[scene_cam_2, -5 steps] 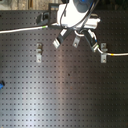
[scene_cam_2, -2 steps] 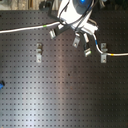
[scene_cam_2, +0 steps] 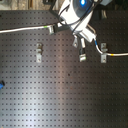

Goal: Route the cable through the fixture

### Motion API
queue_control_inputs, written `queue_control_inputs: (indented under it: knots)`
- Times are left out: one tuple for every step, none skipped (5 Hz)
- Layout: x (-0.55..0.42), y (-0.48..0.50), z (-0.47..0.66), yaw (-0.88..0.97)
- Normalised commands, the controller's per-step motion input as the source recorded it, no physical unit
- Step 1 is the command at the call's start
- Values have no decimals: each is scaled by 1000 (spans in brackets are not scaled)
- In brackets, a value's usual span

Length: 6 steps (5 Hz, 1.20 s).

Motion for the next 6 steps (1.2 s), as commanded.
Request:
queue_control_inputs:
  knots:
    - [-285, -90, 176, 163]
    - [-547, 181, 161, -123]
    - [-327, 101, 100, -60]
    - [-9, 6, 2, 0]
    - [1, 1, 62, -229]
    - [-121, 16, 31, -334]
